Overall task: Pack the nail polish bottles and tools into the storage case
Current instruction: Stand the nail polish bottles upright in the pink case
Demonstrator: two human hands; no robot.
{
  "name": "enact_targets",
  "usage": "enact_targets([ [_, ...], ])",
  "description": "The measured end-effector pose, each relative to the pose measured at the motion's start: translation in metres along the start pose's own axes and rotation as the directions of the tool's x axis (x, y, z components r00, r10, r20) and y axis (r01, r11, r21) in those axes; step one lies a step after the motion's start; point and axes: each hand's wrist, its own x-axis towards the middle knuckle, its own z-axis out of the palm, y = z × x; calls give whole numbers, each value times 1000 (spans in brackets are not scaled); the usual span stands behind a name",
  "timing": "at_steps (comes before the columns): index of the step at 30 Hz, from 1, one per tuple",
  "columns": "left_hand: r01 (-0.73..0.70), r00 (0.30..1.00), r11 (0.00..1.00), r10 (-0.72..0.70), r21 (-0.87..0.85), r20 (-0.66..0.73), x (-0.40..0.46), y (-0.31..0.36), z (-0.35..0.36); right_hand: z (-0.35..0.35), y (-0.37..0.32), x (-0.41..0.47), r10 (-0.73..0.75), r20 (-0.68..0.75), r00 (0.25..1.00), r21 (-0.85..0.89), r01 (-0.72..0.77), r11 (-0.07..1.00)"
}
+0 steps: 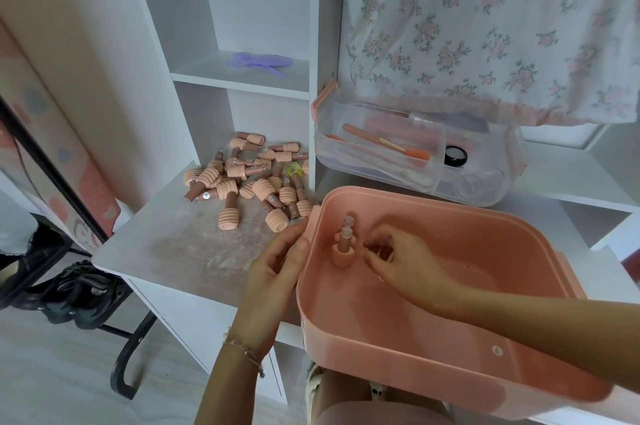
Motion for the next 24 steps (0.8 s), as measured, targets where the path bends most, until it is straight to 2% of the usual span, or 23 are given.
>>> enact_targets([
  [1, 5, 1000, 1000, -5, 9, 7, 2, 0, -5, -8, -8, 0, -119, -44, 992, -6, 118, 993],
  [3, 33, 998, 999, -31, 33, -62, 10, -4, -17, -21, -29, 3, -364, -105, 925, -31, 363, 931],
  [4, 49, 990, 997, -40, 64, -137, 18, -7, -23, -24, -40, 5, -458, -102, 883, -63, 454, 889],
  [6, 86, 950, 961, 0, 263, -313, 41, -16, -37, -23, -59, 12, -566, -27, 824, -128, 559, 819],
  [8, 158, 912, 855, 66, 494, -405, 65, -27, -53, -12, -73, 19, -575, 89, 814, -160, 581, 798],
  [11, 254, 909, 624, 107, 739, -402, 91, -42, -72, 7, -78, 23, -528, 217, 821, -203, 567, 799],
  [13, 294, 914, 507, 100, 810, -394, 102, -48, -77, 14, -77, 24, -528, 242, 814, -238, 577, 781],
  [17, 333, 918, 342, 94, 879, -385, 124, -49, -84, 14, -77, 28, -519, 265, 813, -255, 578, 775],
  [20, 362, 908, 358, 74, 861, -412, 132, -48, -84, 11, -81, 30, -514, 302, 803, -288, 590, 754],
  [24, 228, 907, 589, 160, 775, -389, 121, -51, -88, 5, -86, 40, -468, 324, 822, -253, 552, 795],
])
